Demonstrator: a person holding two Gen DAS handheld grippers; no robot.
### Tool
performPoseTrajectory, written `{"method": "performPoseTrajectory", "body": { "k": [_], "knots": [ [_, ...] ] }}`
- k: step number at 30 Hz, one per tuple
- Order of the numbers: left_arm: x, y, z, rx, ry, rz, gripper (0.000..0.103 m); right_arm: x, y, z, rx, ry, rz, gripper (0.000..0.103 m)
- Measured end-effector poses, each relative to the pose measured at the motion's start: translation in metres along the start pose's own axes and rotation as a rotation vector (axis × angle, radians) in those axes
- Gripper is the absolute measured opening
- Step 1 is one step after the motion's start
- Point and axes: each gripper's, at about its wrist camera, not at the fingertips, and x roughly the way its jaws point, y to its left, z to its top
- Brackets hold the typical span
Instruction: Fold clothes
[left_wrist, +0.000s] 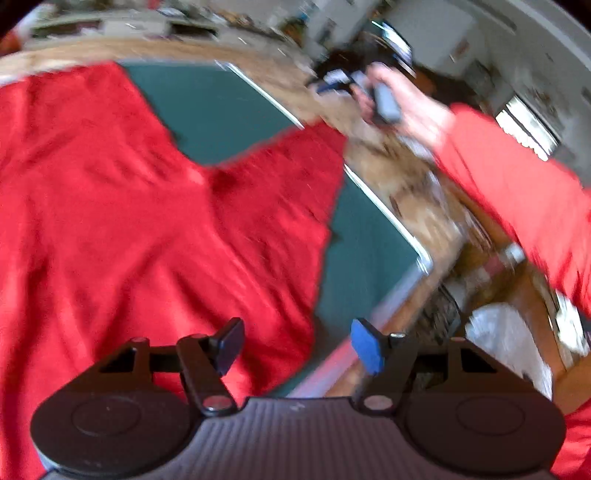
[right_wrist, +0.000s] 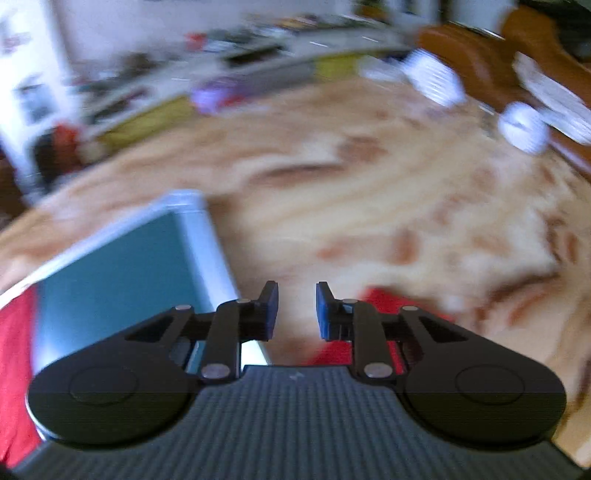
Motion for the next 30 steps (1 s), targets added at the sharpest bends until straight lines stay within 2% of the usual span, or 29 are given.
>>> {"method": "performPoseTrajectory", "body": {
  "k": [4, 7, 10, 13, 15, 18, 22, 24, 27, 30],
  "knots": [
    [-0.062, 0.044, -0.01, -0.135, -0.09, 0.111, 0.071, -0.057, 0.06, -0.033, -0.142, -0.006, 0.245, 0.029],
    [-0.114, 0.094, -0.023, -0.258, -0.125, 0.296, 0.071, -0.092, 0.117, -0.076, -0.283, 0.026, 0.411, 0.04],
    [-0.161, 0.14, -0.036, -0.371, -0.174, 0.439, 0.071, -0.12, 0.176, -0.124, -0.431, 0.077, 0.554, 0.04],
    [-0.189, 0.177, -0.039, -0.428, -0.191, 0.547, 0.071, -0.144, 0.232, -0.173, -0.563, 0.14, 0.687, 0.04],
    [-0.198, 0.198, -0.033, -0.454, -0.201, 0.579, 0.071, -0.157, 0.266, -0.21, -0.646, 0.188, 0.743, 0.04],
    [-0.194, 0.218, -0.018, -0.445, -0.177, 0.578, 0.071, -0.174, 0.31, -0.27, -0.781, 0.232, 0.798, 0.04],
    [-0.167, 0.219, -0.001, -0.346, -0.103, 0.663, 0.069, -0.185, 0.34, -0.327, -0.784, 0.324, 0.86, 0.04],
    [-0.153, 0.217, 0.004, -0.311, -0.07, 0.692, 0.069, -0.189, 0.349, -0.342, -0.789, 0.343, 0.874, 0.04],
    [-0.137, 0.215, 0.008, -0.252, -0.02, 0.781, 0.071, -0.193, 0.355, -0.358, -0.796, 0.377, 0.884, 0.04],
    [-0.13, 0.221, 0.007, -0.236, -0.015, 0.826, 0.084, -0.193, 0.353, -0.361, -0.801, 0.369, 0.865, 0.04]
  ]
}}
